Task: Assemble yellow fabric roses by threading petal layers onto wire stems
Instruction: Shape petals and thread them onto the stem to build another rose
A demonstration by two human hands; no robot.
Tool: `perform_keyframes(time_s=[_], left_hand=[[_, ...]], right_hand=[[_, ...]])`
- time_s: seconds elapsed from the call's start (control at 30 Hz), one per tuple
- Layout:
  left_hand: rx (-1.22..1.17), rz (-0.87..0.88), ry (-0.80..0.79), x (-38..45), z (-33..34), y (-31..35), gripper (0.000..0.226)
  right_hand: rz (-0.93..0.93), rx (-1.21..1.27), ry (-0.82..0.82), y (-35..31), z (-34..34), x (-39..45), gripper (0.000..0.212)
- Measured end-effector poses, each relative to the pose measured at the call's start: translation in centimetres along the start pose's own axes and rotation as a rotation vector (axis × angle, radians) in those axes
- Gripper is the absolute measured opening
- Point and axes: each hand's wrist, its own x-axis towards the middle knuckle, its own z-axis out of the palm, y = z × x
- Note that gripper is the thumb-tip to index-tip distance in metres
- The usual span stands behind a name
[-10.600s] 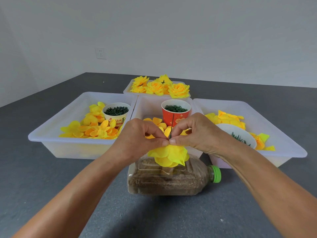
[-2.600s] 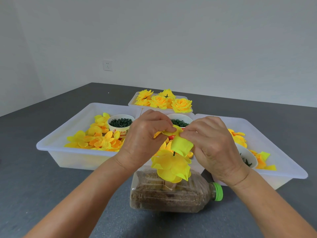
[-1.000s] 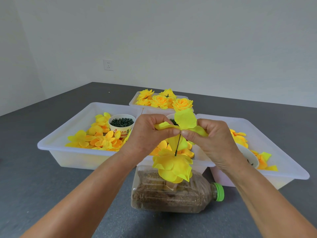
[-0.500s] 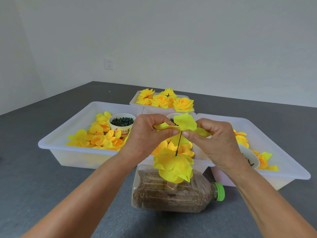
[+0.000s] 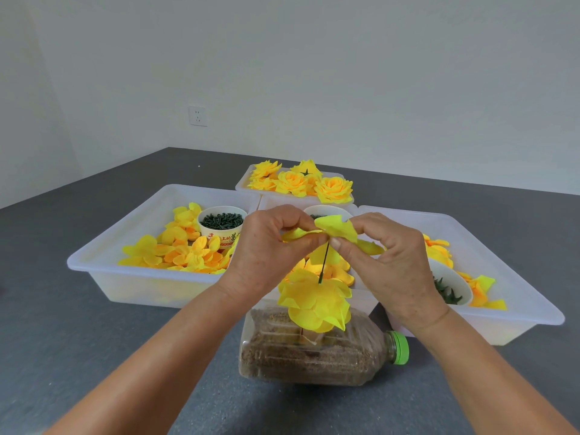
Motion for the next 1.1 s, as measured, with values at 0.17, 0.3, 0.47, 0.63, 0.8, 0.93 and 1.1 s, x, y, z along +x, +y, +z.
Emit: perform_keyframes(time_s=[0.17,0.3,0.47,0.63,0.8,0.93,1.1], left_hand=[[-0.036,-0.028,-0.006,0.0,-0.1,0.4,0.009],[0.0,0.02,-0.015,-0.3,-0.4,0.4,0.012],[0.136,0.196,-0.012,-0.5,-0.3,0.3,0.03],[0.412,0.466,0.088,-0.5,0.0,0.1,0.009],[0.495,0.584,0.135,-0.3,0.4,0.1,0.006],[0.442,0.476,0.109,-0.5,0.4,0.2,0.008],[0.171,0.13,0.207,-1.6,0.5,0.4,0.035]], right_hand=[[0.212,0.3,-0.072,0.1,-0.3,0.1,0.02],[0.018,0.125,-0.031,-0.1,-0.2,0.0,0.026],[-0.266,-0.177,0.033,0.5,-0.1,-0.1,0.004],[-0.363,-0.277,0.073,1.1,-0.1,-0.6,0.012],[-0.362,-0.367,0.109,1.5,0.2,-0.8,0.009],[-0.239,-0.283,0.055,1.2,0.2,-0.8,0.01],[0.05,-0.07,0.023,0.5,0.3,-0.8,0.019]])
